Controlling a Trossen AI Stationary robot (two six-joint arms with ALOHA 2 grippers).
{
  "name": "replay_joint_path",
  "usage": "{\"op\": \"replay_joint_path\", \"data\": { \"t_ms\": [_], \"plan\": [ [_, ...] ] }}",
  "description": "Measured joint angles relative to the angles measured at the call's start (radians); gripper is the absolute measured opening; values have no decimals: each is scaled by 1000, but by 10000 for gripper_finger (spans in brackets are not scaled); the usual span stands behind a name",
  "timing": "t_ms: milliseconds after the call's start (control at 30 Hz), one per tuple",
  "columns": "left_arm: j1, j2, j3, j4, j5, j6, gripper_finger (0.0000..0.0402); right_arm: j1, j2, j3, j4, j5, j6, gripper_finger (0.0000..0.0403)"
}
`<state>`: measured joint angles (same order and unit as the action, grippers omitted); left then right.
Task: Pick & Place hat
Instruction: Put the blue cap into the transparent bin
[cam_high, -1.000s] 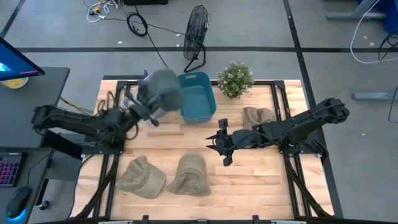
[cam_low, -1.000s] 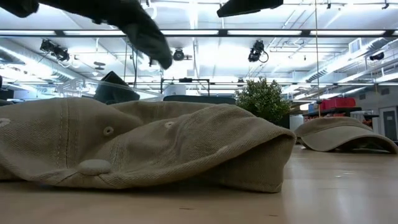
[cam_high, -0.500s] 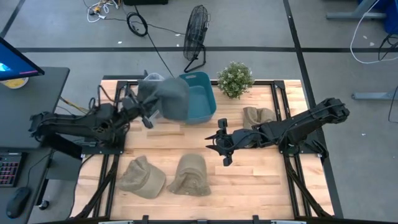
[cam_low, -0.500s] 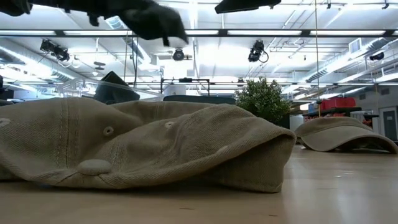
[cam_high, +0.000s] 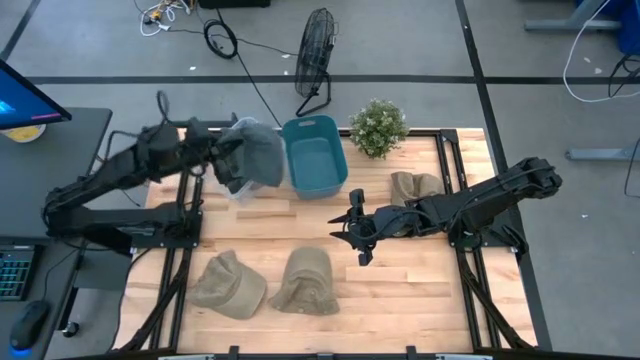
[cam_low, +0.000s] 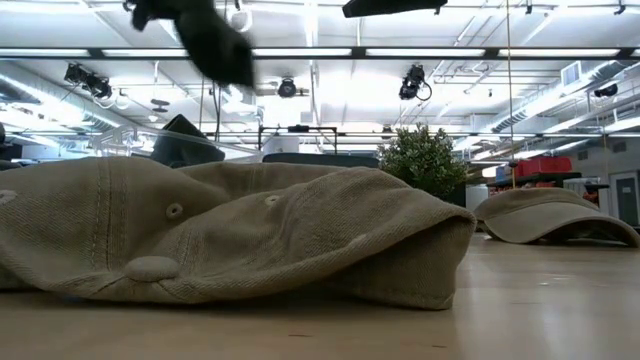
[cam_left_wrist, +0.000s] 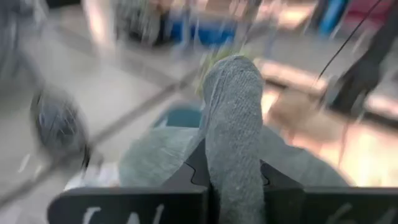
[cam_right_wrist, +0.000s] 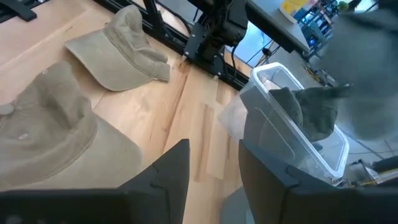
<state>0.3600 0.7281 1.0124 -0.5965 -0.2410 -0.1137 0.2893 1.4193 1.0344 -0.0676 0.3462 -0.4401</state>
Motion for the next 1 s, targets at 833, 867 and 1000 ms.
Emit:
{"op": "replay_joint_path", "data": {
  "t_ms": [833, 867, 1000],
  "plan": [
    [397, 178, -53, -197, 338, 118, 23, -6, 0, -1, -7, -77, 12, 141],
    [411, 178, -38, -211, 341, 153, 23, -6, 0, -1, -7, -76, 12, 141],
    [458, 178, 34, -268, 345, 256, 23, -6, 0, -1, -7, -76, 12, 141]
  ]
}}
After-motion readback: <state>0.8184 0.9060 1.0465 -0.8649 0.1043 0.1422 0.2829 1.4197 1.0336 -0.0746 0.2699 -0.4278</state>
